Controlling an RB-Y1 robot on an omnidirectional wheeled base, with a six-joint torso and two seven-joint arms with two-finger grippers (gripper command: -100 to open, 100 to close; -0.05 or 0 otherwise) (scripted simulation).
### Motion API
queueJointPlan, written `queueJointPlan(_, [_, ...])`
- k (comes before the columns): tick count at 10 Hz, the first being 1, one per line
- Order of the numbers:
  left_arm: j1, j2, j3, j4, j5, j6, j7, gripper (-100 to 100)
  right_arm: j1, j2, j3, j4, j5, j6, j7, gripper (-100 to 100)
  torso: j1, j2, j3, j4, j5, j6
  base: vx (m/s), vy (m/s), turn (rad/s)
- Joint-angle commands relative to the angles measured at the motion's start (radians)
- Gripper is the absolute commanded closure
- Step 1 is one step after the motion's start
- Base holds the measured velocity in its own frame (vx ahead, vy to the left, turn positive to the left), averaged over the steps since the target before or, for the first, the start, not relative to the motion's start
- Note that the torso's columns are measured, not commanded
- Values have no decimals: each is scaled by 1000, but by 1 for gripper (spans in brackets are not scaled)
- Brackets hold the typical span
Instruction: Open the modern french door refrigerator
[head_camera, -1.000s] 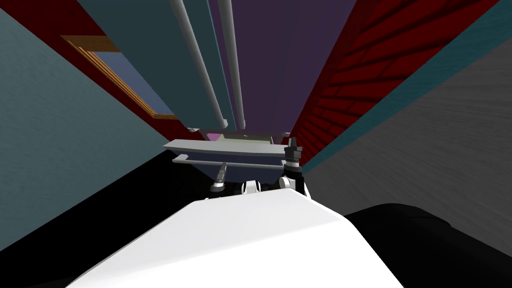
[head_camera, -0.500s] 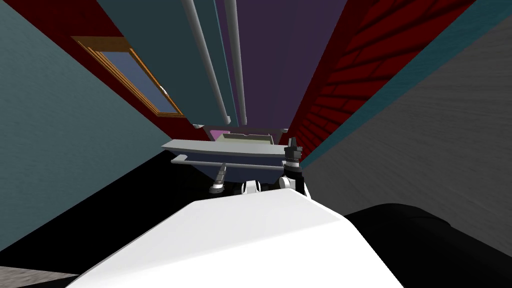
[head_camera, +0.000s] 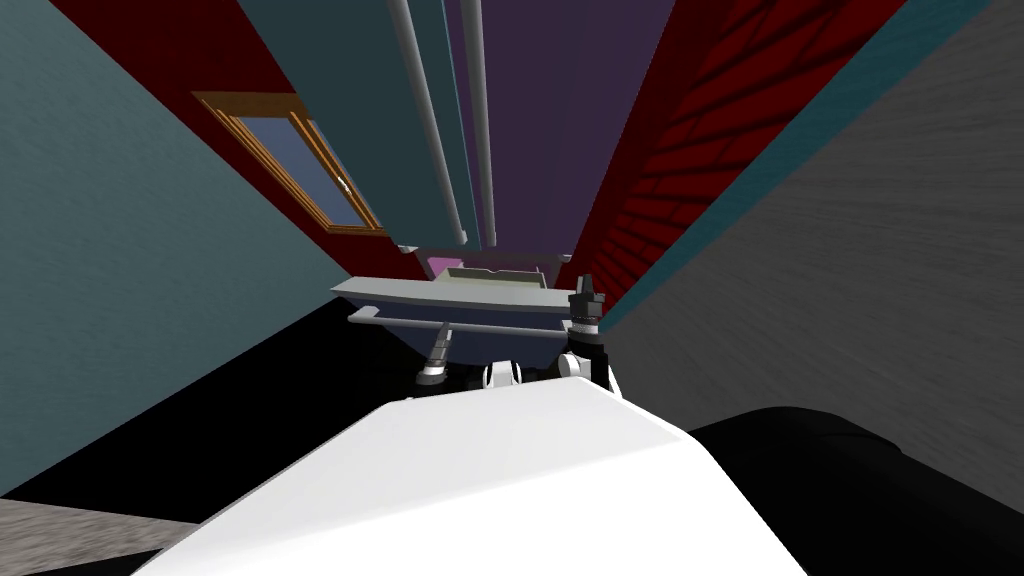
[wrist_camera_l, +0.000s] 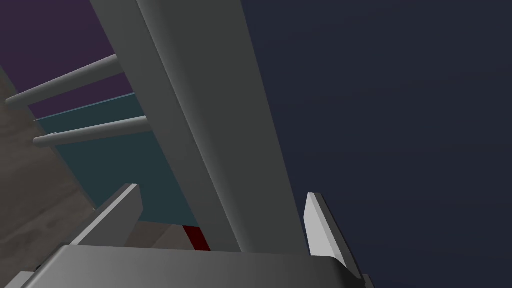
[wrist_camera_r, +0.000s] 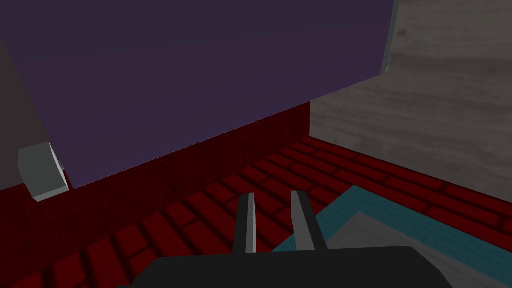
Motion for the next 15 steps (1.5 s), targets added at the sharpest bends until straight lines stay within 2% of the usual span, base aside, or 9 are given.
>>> queueJointPlan(1, [-11,18,8,-63,5,61,22,-100,0,0,0,0,0,0,0,0,0,4,2,3,-1,0,-13,-29,-3])
queueJointPlan(2, [-14,24,10,-86,6,85,30,-100,0,0,0,0,0,0,0,0,0,9,5,5,-2,0,-22,-21,-5])
queueJointPlan(5, [-16,30,12,-109,8,110,37,-100,0,0,0,0,0,0,0,0,-1,15,8,9,-3,0,-23,-9,-5])
queueJointPlan(7, [-22,43,17,-155,11,158,53,-100,0,0,0,0,0,0,0,0,-3,17,9,13,-6,-1,-31,-13,-4])
queueJointPlan(8, [-22,43,17,-155,11,158,53,-100,0,0,0,0,0,0,0,0,-4,18,10,14,-7,-1,-25,-14,-5])
queueJointPlan(9, [-24,49,19,-178,12,182,60,-100,0,0,0,0,0,0,0,0,-4,20,10,15,-7,-2,-27,-14,-5])
queueJointPlan(11, [-6,50,11,-152,10,200,64,-100,0,0,0,0,0,0,0,0,-4,22,11,18,-9,-2,-9,-5,-1])
queueJointPlan(12, [-3,50,11,-147,10,205,65,0,0,0,0,0,0,0,0,0,-3,19,11,12,-5,-1,0,0,0])
queueJointPlan(15, [6,51,10,-134,9,216,65,0,0,0,0,0,0,0,0,0,0,7,5,3,0,1,0,0,0])
